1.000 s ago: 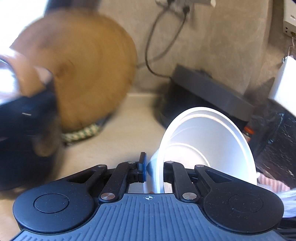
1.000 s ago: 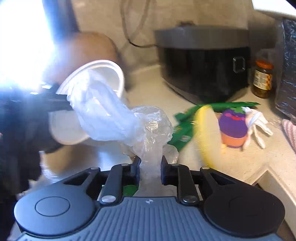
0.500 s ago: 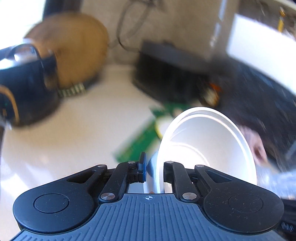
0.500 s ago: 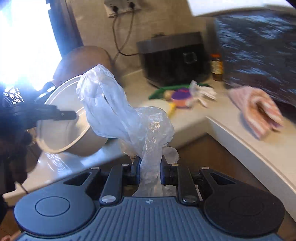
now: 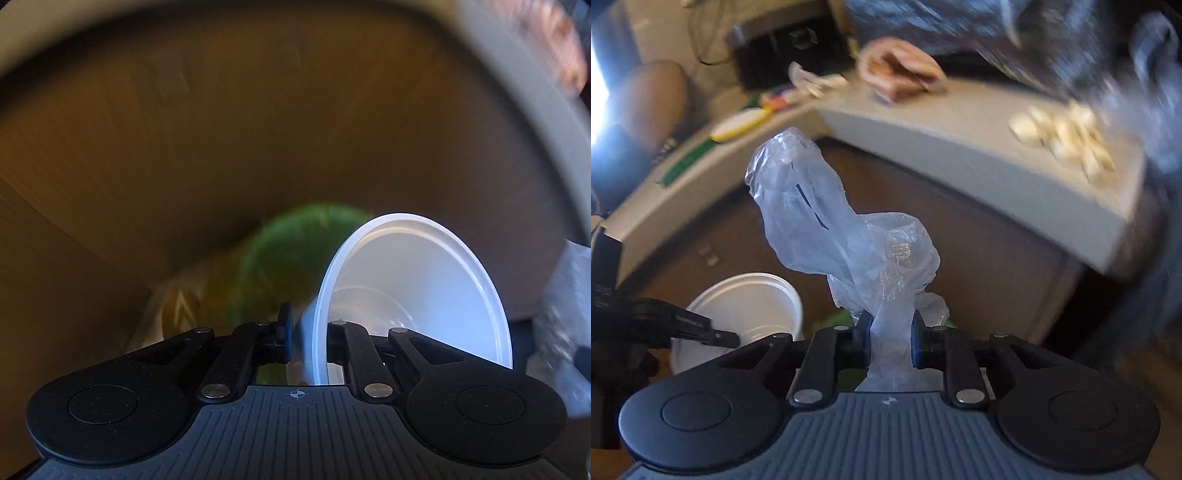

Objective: Collect trash
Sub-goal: 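Carry bowl and bag to the bin and release the bowl from the left gripper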

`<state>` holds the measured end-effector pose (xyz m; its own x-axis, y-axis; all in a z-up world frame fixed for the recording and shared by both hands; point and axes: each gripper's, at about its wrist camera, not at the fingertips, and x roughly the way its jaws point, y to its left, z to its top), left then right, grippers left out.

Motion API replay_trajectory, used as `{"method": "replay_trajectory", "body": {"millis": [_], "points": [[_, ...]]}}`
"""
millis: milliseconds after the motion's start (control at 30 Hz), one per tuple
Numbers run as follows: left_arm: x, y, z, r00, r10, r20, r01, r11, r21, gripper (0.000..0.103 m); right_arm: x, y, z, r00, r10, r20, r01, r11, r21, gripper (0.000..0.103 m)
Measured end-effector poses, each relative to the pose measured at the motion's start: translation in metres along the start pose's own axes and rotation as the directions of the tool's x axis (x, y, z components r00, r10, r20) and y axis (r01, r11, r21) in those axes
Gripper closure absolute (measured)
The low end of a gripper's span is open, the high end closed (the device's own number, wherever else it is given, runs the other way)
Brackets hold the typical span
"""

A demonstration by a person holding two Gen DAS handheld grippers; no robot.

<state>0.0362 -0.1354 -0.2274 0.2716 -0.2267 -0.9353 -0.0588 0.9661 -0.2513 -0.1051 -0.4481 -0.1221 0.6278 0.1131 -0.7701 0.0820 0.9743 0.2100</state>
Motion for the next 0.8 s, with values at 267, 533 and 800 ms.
{"method": "replay_trajectory", "body": {"millis": [267, 533, 800], "points": [[0.145, 0.005, -0.011, 0.988, -0.037, -0.153, 0.020, 0.994, -0.111, 0.081, 0.006, -0.020, -0.053, 0.986, -0.100, -0.132, 0.105, 0.994, 0.025, 0.084], [0.166, 0.026, -0.023, 0.983, -0.070, -0.168, 0.050, 0.991, -0.121, 0.066, 0.024, -0.017, -0.054, 0.978, -0.129, -0.166, 0.134, 0.991, 0.018, 0.084], [0.184, -0.013, -0.021, 0.999, -0.019, -0.047, 0.026, 0.989, 0.147, 0.065, 0.067, 0.017, -0.045, 0.965, -0.119, -0.234, 0.099, 0.990, -0.097, 0.084]]}}
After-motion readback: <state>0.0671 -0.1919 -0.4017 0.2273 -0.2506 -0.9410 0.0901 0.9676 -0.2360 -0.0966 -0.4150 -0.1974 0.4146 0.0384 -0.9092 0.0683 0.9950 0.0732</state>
